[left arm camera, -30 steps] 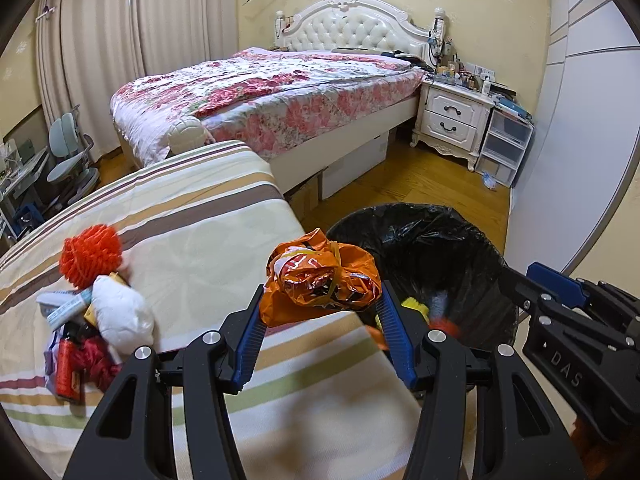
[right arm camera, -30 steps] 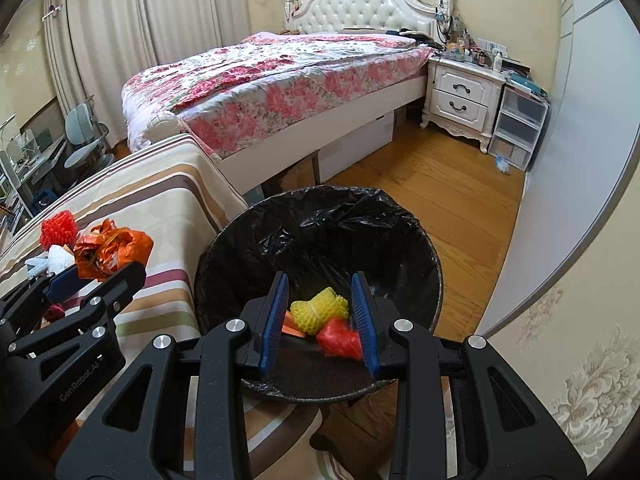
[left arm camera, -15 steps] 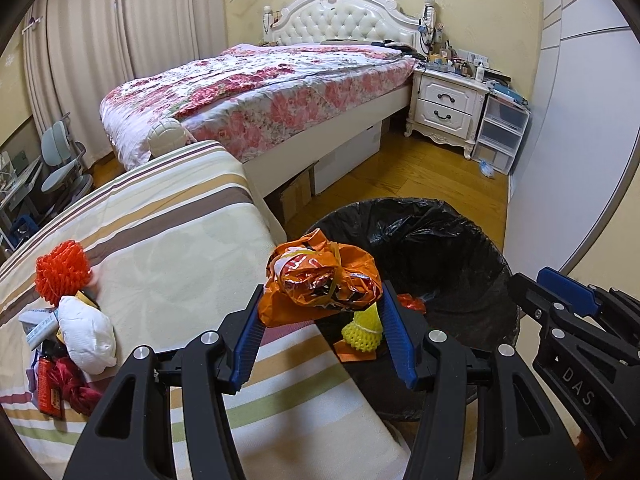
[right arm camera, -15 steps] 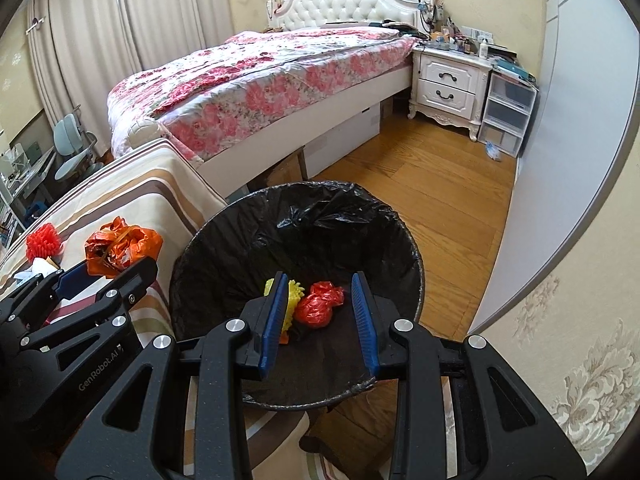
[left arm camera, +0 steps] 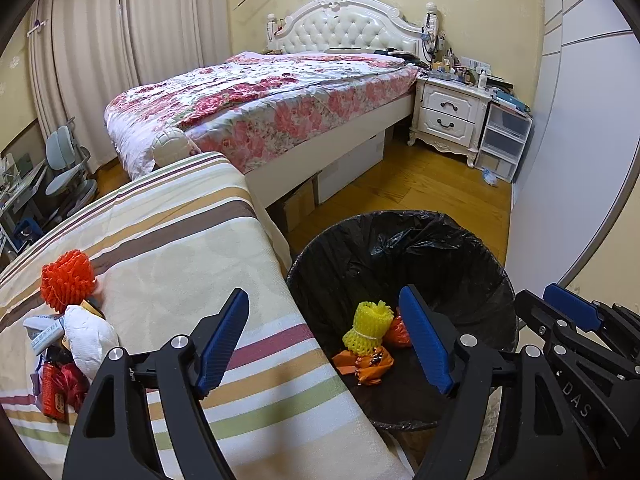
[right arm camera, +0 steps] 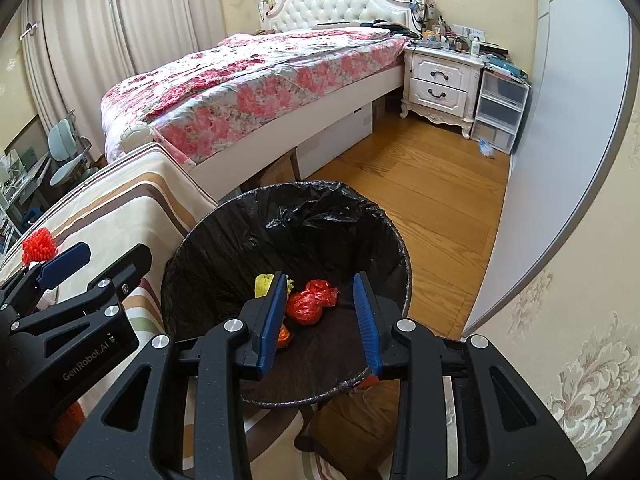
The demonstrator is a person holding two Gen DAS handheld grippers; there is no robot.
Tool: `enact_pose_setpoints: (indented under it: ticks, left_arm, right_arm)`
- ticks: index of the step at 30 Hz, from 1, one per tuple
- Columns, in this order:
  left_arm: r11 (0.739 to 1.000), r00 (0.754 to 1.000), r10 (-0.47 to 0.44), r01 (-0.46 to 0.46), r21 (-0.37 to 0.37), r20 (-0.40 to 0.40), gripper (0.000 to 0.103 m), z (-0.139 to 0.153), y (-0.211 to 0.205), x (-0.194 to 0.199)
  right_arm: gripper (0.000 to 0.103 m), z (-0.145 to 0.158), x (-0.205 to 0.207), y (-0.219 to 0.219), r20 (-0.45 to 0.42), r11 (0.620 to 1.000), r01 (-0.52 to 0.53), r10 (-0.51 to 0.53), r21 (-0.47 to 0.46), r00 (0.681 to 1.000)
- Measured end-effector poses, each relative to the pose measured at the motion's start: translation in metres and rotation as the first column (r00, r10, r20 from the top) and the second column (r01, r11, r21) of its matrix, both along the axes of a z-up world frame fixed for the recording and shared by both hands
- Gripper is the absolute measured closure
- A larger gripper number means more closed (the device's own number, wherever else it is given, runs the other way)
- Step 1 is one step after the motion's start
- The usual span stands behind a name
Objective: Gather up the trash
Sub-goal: 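Carry both bags over the black bin and open both tools to drop them, then move the left tool to the light blue cloth and close on it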
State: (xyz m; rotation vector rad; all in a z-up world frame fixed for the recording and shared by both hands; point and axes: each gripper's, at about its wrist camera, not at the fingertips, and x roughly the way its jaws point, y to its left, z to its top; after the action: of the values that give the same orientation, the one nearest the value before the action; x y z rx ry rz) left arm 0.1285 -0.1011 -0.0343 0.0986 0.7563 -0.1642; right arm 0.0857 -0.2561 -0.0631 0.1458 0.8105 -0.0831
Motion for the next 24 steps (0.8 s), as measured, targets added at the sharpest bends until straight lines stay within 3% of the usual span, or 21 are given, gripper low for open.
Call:
enact_pose_setpoints:
  ticks: [5,7,12,17,24]
  left_arm:
    - [1.000,1.000,0.017,-0.017,0.001,0.001,0.028,0.002,0.010,-0.002]
    - [1.000,1.000,0.026,-0.026,0.004,0.005,0.028,0.003,0.015,-0.005]
    - [0.998,0.998,0.061,-0.061,0.007,0.017,0.028,0.008,0.036,-0.014]
    - [0.994,0.993,0.113,-0.113,0.006,0.018,0.028,0.011,0.066,-0.023]
    - [0.977,0.977,0.211,-0.211,-0.006,0.020,0.028,0.016,0.118,-0.037]
  right_arm:
    - [0.069,0.000,-0.001,0.003,0.000,1.000,-0.009,0.009,0.001,1.000]
    - [0.061,0.001,-0.002,0.006,0.001,1.000,-0.014,0.014,0.001,1.000]
    - [0.060,0.004,-0.003,0.021,0.008,0.999,-0.038,0.038,0.002,0.999]
    - [0.058,0.007,-0.005,0.042,0.011,0.997,-0.073,0.073,0.004,0.997]
    - [0.048,0.013,-0.004,0.083,0.021,0.989,-0.151,0.151,-0.005,0.988]
